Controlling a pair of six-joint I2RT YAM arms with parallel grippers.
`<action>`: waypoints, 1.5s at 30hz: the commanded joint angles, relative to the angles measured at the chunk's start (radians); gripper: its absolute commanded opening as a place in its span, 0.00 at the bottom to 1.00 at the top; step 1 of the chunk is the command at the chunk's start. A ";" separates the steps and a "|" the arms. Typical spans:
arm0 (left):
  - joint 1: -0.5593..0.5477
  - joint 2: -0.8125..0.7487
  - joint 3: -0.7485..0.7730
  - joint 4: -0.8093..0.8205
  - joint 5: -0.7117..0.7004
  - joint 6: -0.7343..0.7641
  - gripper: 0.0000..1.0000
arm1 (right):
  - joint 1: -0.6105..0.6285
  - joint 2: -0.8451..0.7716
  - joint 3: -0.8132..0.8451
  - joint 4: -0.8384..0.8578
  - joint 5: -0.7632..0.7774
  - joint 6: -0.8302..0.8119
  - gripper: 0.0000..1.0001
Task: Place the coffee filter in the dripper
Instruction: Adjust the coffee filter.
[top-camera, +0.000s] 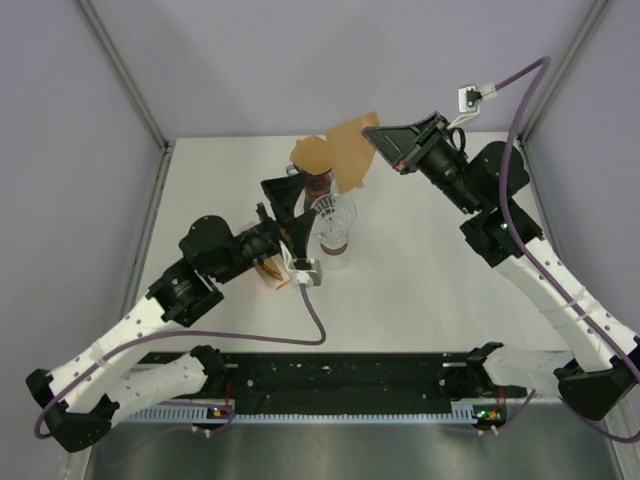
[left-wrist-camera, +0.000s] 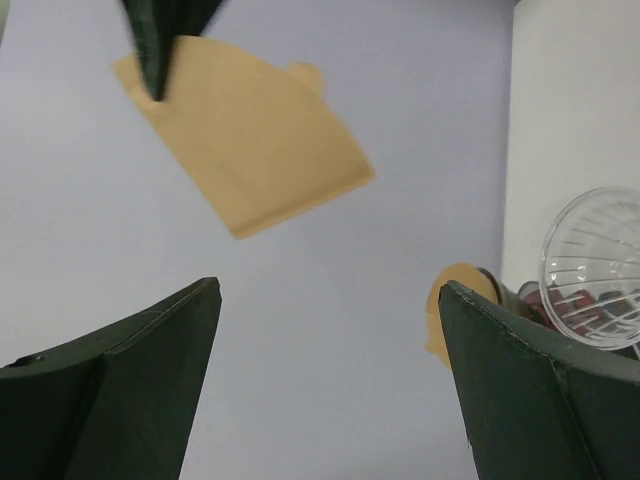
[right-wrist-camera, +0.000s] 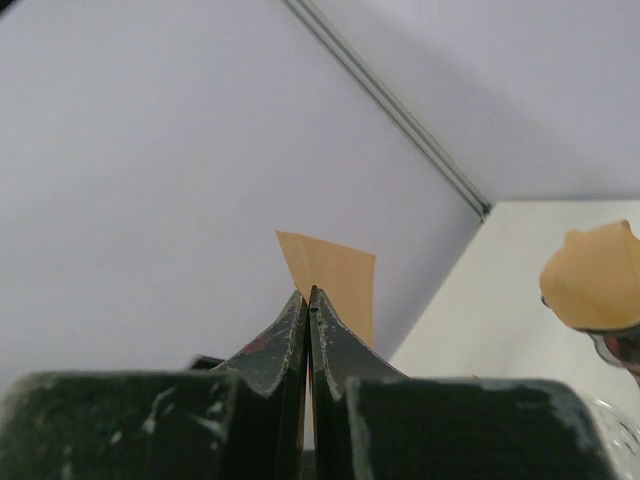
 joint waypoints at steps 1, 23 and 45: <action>-0.008 0.050 -0.172 0.459 -0.016 0.404 0.96 | 0.003 -0.047 -0.037 0.172 0.065 0.123 0.00; -0.005 0.107 -0.319 0.869 -0.001 0.634 0.81 | 0.001 -0.086 -0.061 0.202 0.053 0.153 0.00; -0.005 0.177 -0.161 0.768 0.087 0.772 0.93 | 0.001 -0.076 -0.041 0.211 0.013 0.153 0.00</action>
